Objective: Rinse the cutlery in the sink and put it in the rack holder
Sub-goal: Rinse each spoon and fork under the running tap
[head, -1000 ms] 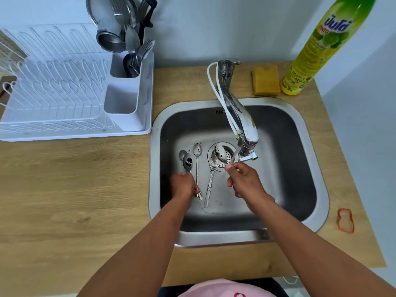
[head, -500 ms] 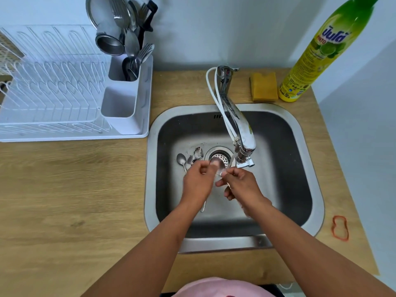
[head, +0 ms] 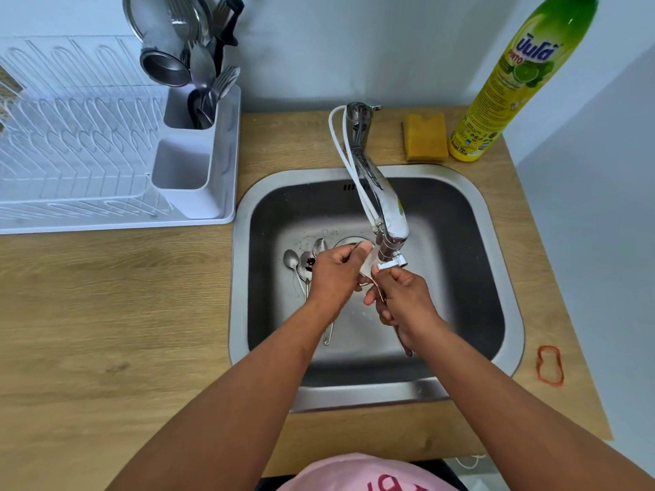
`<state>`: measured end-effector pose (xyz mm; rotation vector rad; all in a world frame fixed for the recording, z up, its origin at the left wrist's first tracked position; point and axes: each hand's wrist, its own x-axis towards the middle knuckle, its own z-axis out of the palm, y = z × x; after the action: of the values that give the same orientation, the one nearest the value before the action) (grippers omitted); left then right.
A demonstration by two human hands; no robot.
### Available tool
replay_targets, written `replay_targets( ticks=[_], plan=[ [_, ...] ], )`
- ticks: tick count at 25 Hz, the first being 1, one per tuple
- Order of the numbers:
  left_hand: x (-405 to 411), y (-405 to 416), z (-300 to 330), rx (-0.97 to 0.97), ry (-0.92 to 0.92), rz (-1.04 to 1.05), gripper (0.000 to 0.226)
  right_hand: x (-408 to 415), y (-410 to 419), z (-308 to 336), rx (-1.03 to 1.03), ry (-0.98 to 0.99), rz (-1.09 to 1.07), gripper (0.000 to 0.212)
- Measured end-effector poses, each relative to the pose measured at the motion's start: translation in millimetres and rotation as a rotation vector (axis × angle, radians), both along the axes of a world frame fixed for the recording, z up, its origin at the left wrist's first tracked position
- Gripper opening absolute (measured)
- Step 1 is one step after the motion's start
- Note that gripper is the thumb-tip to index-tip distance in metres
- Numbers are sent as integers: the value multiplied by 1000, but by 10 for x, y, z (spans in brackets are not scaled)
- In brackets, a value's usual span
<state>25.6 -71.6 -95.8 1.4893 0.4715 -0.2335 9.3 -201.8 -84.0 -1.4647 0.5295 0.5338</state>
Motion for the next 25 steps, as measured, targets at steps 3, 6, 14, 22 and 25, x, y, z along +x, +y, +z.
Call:
replay_targets(
  ticks=[3, 6, 14, 22, 25],
  plan=[
    [-37, -42, -10, -148, 39, -65, 16, -29, -22, 20, 176, 115, -75, 23],
    [-51, -75, 15, -263, 72, -49, 20, -63, -73, 56, 466, 231, -106, 21],
    [-10, -3, 111, -555, 205, -79, 24, 4, -116, 96, 724, 358, -18, 38],
    [-108, -21, 18, -525, 229, 79, 10, 54, -97, 32, -35, -159, 108, 13],
    [-101, 6, 27, -538, 220, 42, 16, 9, -59, 48, 30, -98, 20, 18]
  ],
)
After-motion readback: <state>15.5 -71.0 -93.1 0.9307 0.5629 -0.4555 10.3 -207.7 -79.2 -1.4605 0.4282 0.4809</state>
